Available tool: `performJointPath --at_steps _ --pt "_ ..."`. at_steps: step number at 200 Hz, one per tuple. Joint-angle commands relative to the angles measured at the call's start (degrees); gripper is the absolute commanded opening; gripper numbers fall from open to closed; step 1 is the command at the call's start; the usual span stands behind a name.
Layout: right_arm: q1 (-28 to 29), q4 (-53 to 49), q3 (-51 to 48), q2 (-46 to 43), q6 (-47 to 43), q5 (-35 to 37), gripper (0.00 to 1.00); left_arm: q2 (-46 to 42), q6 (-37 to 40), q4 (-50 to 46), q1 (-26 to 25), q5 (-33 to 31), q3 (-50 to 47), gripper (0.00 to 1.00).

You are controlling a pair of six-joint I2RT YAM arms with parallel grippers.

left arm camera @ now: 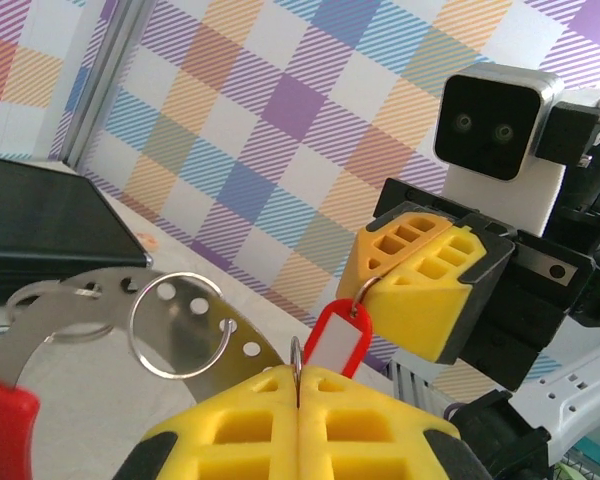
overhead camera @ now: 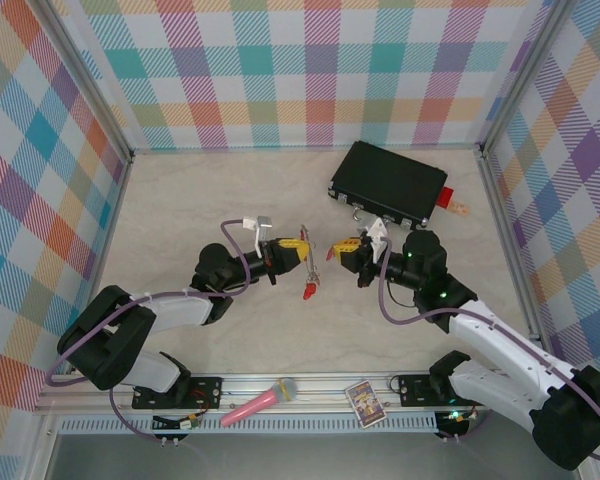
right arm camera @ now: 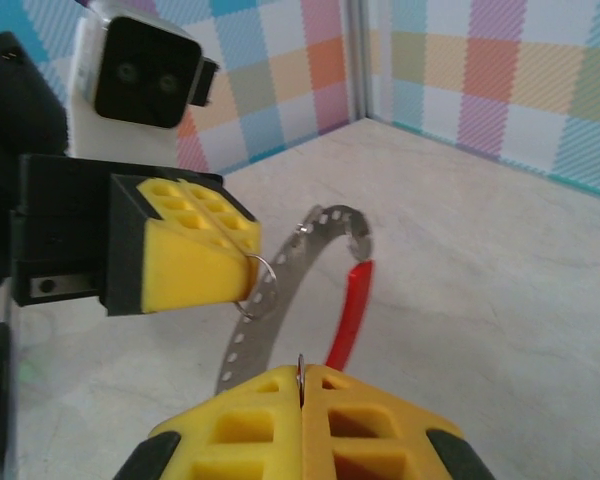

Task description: Put the keys on the keyring

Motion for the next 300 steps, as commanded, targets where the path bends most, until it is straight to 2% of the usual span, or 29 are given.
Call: performJointPath --at_steps 1,50,111,177,213,233,255,275,300 --pt "-0.4 3.1 2.7 -0.1 -0.2 -5.4 0.0 -0.7 0.2 4.8 0.4 1.1 2.3 0.0" --pt "-0.9 3.0 3.3 -0.2 0.9 -9.8 0.0 -2.8 0.7 5.0 0.4 0.9 2.6 0.0" --pt "-1.7 2.7 3.0 -1.1 0.7 -9.8 0.0 -4.8 1.5 5.0 0.4 2.4 2.7 0.0" --pt "-1.7 -2.8 5.7 -0.4 -8.9 -9.4 0.0 -5.3 5.6 5.0 0.1 4.1 3.0 0.0" --pt "-1.7 5.0 3.6 -0.8 -3.8 -8.7 0.0 -5.7 6.9 5.0 0.1 2.9 2.9 0.0" --pt "-1.7 7.7 3.9 0.3 -4.3 -8.8 0.0 -5.7 7.1 5.0 0.1 2.5 3.1 0.0" --pt "-1.7 4.2 5.9 1.5 -5.4 -7.7 0.0 -6.5 7.3 4.8 0.1 2.3 2.9 0.0" --pt "-1.7 -7.9 11.0 3.2 -5.7 -6.1 0.0 -7.7 8.4 4.7 0.2 0.6 1.7 0.0" --pt "-1.7 -15.9 12.1 3.0 -5.7 -3.5 0.0 -8.5 9.9 4.6 0.2 -1.5 0.2 0.0"
